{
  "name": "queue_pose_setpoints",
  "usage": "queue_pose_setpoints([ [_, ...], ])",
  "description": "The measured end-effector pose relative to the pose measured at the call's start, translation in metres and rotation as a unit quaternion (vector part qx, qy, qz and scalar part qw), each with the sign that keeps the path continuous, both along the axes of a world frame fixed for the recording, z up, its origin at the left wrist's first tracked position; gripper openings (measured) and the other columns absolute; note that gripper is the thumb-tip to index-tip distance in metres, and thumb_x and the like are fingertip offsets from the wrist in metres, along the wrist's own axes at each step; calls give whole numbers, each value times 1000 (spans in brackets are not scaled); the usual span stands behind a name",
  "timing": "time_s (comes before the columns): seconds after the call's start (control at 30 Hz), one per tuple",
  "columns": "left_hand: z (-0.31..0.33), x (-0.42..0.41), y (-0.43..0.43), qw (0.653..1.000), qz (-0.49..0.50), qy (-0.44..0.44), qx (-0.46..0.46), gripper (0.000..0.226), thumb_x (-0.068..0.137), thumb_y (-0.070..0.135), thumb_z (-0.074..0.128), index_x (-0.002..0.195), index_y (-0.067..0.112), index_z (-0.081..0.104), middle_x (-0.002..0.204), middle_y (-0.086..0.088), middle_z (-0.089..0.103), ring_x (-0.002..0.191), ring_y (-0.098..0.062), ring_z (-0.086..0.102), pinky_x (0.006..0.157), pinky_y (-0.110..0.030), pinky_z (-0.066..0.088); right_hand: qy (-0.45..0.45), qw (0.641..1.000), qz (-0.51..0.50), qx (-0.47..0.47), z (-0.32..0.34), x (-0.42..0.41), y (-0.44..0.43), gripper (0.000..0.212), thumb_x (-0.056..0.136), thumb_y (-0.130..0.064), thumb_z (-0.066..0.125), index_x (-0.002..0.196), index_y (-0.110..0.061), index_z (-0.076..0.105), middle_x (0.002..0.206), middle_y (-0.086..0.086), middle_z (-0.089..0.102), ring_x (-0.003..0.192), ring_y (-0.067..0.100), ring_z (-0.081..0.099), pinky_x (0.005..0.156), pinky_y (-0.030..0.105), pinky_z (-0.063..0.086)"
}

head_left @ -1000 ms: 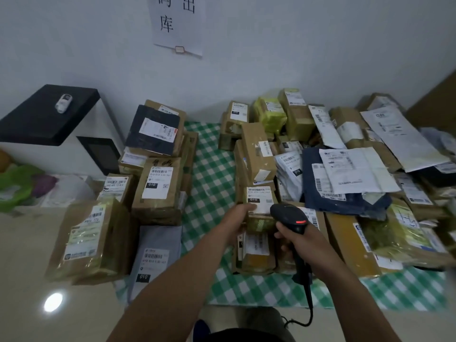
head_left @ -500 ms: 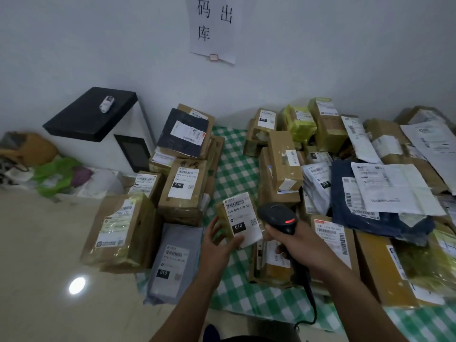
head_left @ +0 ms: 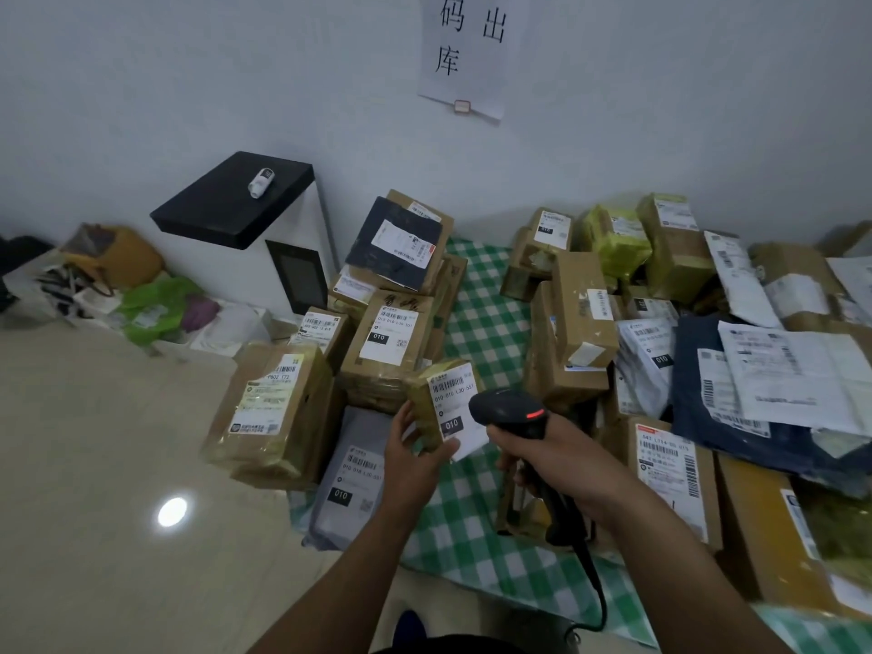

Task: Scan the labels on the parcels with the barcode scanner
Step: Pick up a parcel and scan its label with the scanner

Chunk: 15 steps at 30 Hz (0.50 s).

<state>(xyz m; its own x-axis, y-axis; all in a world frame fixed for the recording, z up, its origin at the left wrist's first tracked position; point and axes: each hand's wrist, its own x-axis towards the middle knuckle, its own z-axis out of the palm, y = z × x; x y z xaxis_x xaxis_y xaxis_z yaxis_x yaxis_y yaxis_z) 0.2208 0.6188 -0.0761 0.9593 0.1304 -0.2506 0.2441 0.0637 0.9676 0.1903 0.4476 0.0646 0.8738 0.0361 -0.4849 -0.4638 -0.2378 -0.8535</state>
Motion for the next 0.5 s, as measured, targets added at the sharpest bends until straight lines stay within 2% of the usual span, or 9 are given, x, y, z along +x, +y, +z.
queue_pose_setpoints([
  [0.13, -5, -2, 6, 1000, 4, 6, 6, 80, 75, -3, 86, 141, 22, 47, 121, 16, 62, 100, 16, 62, 72, -9, 53, 15, 1000, 8, -13, -2, 1, 0, 23, 96, -36, 72, 117, -27, 68, 80, 3, 75, 62, 11, 65, 59, 26, 49],
  [0.27, -10, -1, 11, 1000, 10, 12, 16, 84, 72, 2, 89, 141, 29, 50, 126, 15, 64, 115, 2, 61, 78, -16, 56, 9, 1000, 16, -6, 0, -1, 3, 22, 97, -31, 71, 118, -25, 68, 76, 2, 74, 59, 7, 64, 54, 20, 48],
  [0.4, -12, -1, 15, 1000, 7, 5, 19, 83, 73, 3, 89, 142, 27, 49, 127, 17, 62, 116, 4, 59, 80, -15, 54, 5, 1000, 21, -5, -1, -2, 5, 21, 98, -29, 70, 118, -24, 69, 75, 3, 72, 57, 8, 62, 52, 21, 48],
  [0.5, -13, -2, 18, 1000, 5, 5, 13, 84, 74, 6, 90, 145, 25, 48, 128, 18, 61, 119, 2, 58, 86, -20, 54, 4, 1000, 26, -2, -2, -1, 6, 21, 98, -30, 70, 117, -25, 69, 76, 5, 72, 58, 11, 61, 53, 23, 47],
])
